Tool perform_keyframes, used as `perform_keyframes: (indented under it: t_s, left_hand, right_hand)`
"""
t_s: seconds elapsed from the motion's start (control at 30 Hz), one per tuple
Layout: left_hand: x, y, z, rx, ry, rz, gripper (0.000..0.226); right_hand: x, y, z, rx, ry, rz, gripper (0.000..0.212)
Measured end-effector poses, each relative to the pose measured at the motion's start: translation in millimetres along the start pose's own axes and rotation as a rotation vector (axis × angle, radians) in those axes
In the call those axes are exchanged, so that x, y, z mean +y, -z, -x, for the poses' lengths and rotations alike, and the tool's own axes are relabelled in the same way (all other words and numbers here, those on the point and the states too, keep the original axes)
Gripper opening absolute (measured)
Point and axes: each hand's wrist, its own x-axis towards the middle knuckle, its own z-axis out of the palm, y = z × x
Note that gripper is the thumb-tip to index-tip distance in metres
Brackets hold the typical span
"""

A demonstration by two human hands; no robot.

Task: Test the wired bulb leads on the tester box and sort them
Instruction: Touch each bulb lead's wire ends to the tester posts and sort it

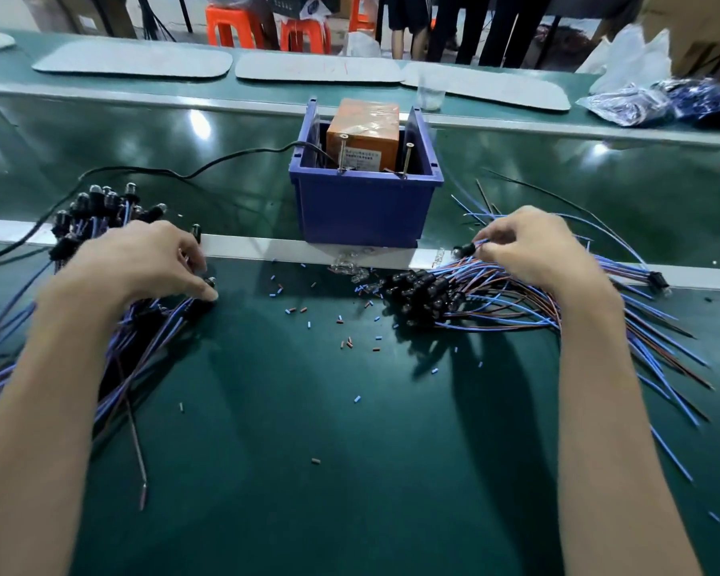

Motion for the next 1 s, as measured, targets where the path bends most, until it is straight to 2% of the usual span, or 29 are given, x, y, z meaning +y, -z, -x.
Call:
perform_keyframes:
  t_s: [0.17, 0.43, 0.53, 0.7, 0.77, 0.83, 0.87, 0.97, 1.0]
  left_hand:
    - [0.3, -11.6, -2.8, 0.035, 0.071, -0.105, 0.035]
    - [4.3, -4.7, 0.5, 0.121, 0.053, -0.091, 0.017]
    - [10.8, 2.6, 5.0, 0.242, 0.024, -0.046, 0.019]
    - [35.1, 6.5, 22.9, 0.584, -0.160, 0.144, 0.015]
    - [50.7, 7.2, 32.8, 0.684, -0.286, 0.297, 0.019]
    - [70.3, 6.5, 45.1, 0.718, -0.431, 0.546, 0.020]
    - [80.7, 5.6, 52.0, 0.707, -0.487, 0.694, 0.020]
    - [103.9, 0.9, 65.2, 0.590, -0.585, 1.032, 0.022]
    - [108.5, -1.4, 67.3, 0.516, -0.604, 1.102, 0.022]
  right_hand:
    - [-6.0, -5.1, -0.1, -0.100, -0.064, -0.003, 0.013]
    - [-3.1, -4.0, -0.3, -0.116, -0.103, -0.020, 0.031]
    - [0.9, -0.1, -0.3, -0.086, -0.126, -0.035, 0.034]
    - [1.9, 2.2, 1.5, -0.171, -0.110, 0.001, 0.028]
    - [-3.3, 8.5, 0.9, -0.039, -0.026, -0.009, 0.032]
    - [-19.2, 17.0, 5.5, 0.089, 0.120, -0.165, 0.032]
    - [-30.8, 19.7, 10.9, 0.032, 0.201, -0.299, 0.033]
    - [-71.0, 6.5, 31.3, -0.423, 0.392, -0.661, 0.045]
    - [-81.2, -2.5, 34.9, -0.508, 0.455, -0.736, 0.041]
